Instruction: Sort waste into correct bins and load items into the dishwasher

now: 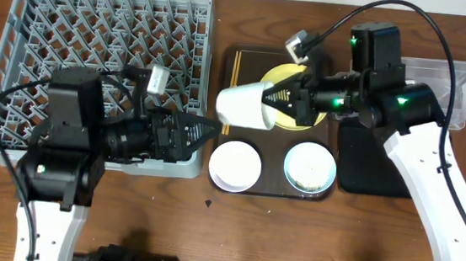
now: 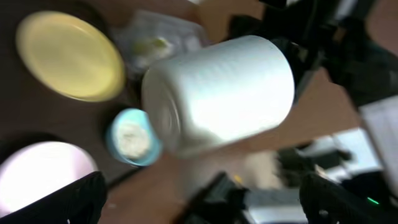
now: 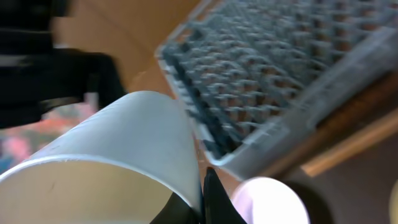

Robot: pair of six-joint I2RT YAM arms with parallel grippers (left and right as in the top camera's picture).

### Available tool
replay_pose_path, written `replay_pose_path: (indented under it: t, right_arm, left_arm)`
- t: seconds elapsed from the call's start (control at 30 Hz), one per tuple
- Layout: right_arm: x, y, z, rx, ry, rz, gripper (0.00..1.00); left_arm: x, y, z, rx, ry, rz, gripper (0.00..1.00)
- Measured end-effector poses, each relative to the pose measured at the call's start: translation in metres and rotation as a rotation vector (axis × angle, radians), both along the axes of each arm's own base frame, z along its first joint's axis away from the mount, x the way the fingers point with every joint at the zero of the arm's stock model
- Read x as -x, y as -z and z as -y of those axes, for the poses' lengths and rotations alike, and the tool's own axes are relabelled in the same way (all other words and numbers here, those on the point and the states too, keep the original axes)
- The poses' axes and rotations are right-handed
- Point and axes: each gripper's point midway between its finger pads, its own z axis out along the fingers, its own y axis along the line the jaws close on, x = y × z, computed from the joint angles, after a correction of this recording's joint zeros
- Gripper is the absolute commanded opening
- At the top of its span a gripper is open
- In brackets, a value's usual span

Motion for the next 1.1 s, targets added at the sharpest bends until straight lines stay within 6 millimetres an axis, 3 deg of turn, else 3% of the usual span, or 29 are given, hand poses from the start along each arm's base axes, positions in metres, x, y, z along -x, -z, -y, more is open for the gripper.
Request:
replay_pose_path:
  t: [0.2,0.33,0.47,0.57,0.77,0.83,0.97,1.1]
  right_arm:
    - [0.027,-0.018,-0.027,-0.094,-0.163,0.068,0.01]
    - [0.037,-0.026,-0.038,-0.130,-0.222,0.118,0.01]
    - [0.043,-0.030,-0.043,-0.147,-0.251,0.127,0.01]
    - [0.044,-0.029,-0.044,-0.145,-0.251,0.124,0.01]
    - [0.040,-0.026,-0.045,-0.125,-0.228,0.120,0.13]
    - [0.038,-0.025,-0.045,-0.118,-0.217,0.121,0.25]
    - [0.035,-0.021,-0.047,-0.092,-0.193,0.127,0.39]
    - [0.032,-0.019,-0.047,-0.076,-0.175,0.130,0.43]
  left_arm:
    - [0.011,-0.009,0.010,0.090,0.107,-0.028,0.99]
    - [0.019,-0.016,0.014,0.133,0.159,-0.026,0.92]
    - [0.022,-0.018,0.014,0.148,0.173,-0.034,0.70]
    - [0.023,-0.021,0.013,0.160,0.180,-0.026,0.64]
    - [0.024,-0.022,0.013,0.165,0.184,-0.022,0.61]
    - [0.024,-0.022,0.013,0.165,0.187,-0.022,0.60]
    - [0.024,-0.021,0.014,0.160,0.187,-0.023,0.59]
    - [0.021,-0.019,0.014,0.144,0.169,-0.022,0.58]
